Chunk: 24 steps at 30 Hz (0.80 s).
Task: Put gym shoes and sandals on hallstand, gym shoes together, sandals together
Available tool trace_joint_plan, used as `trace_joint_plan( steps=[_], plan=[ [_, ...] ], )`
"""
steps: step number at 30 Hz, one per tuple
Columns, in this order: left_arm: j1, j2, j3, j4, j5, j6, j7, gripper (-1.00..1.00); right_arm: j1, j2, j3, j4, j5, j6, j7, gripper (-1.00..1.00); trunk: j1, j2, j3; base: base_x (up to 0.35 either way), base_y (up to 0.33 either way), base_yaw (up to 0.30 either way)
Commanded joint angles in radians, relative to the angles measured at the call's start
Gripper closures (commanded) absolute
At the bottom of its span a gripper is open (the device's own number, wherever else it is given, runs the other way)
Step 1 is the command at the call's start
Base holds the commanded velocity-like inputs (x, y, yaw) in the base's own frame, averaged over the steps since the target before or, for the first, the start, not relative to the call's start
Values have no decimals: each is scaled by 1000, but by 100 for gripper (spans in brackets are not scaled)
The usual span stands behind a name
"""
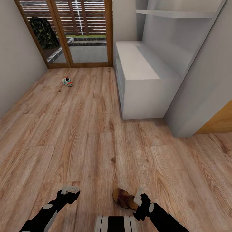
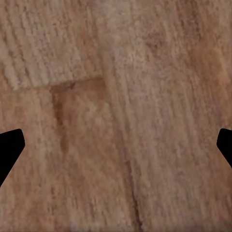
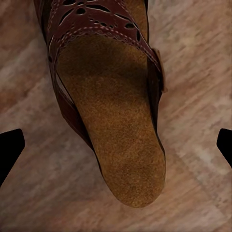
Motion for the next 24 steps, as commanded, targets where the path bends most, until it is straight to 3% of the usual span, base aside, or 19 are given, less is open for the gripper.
trace_joint_plan(
  steps=[1, 5, 16, 24],
  plan=[
    [0, 0, 5, 1, -6, -3, -6, -100, 0, -1, 1, -3, 10, 5, 4, -100, 0, 0, -1, 0, 0, 0],
    [0, 0, 5, 1, -6, -3, -6, -100, 0, -1, -1, -3, 10, 4, 4, -100, 0, 0, -1, 0, 0, 0],
    [0, -1, 5, 1, -6, -4, -6, -100, 0, -5, -4, -4, 10, 3, 3, -100, 5, -3, -47, 0, 0, 0],
    [0, -2, 5, 1, -7, -5, -6, -100, 0, -10, -4, -5, 10, 4, -11, -100, 5, -3, -48, 0, 0, 0]
  ],
)
